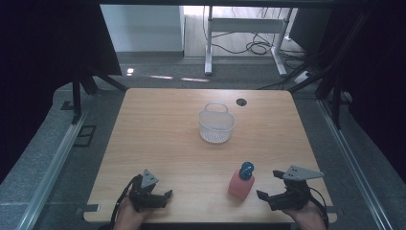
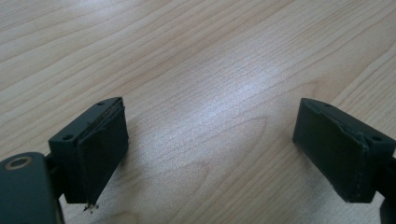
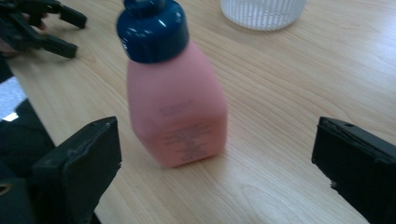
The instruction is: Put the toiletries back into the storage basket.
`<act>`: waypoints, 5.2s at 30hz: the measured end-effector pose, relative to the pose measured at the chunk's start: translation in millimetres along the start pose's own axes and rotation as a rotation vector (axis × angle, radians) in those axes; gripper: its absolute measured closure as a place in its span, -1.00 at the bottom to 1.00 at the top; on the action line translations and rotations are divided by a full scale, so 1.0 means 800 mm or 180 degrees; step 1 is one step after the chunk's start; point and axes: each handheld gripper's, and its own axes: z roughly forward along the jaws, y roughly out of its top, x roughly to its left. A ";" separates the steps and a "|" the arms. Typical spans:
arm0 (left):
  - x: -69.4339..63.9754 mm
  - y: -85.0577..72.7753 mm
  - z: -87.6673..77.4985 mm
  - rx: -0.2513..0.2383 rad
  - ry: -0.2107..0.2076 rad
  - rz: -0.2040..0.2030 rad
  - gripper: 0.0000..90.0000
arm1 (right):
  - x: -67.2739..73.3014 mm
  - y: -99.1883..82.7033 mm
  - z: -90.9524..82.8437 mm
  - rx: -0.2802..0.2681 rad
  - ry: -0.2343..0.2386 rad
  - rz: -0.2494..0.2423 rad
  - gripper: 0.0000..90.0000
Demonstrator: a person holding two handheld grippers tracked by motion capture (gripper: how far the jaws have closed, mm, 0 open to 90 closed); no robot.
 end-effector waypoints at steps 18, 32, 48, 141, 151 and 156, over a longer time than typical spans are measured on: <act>0.000 0.000 0.000 -0.0001 0.0000 -0.0002 -0.78 | 0.016 0.029 0.015 0.0049 0.0166 -0.0148 -0.68; 0.000 0.000 0.000 0.0000 0.0000 -0.0001 -0.78 | 0.020 0.050 0.029 0.0037 0.0235 -0.0212 -0.35; 0.000 0.000 0.000 -0.0005 0.0001 -0.0008 -0.78 | 0.027 0.065 0.044 0.0064 0.0236 -0.0339 0.12; 0.000 0.000 -0.001 0.0004 0.0002 0.0011 -0.78 | -0.026 0.231 0.066 -0.0103 0.0004 -0.0274 0.17; 0.000 0.000 -0.001 0.0008 0.0004 0.0018 -0.78 | -0.030 0.252 0.072 -0.0118 -0.0034 -0.0278 0.17; 0.000 0.000 0.000 0.0004 0.0001 0.0016 -0.78 | -0.030 0.264 0.077 -0.0116 -0.0067 -0.0311 0.17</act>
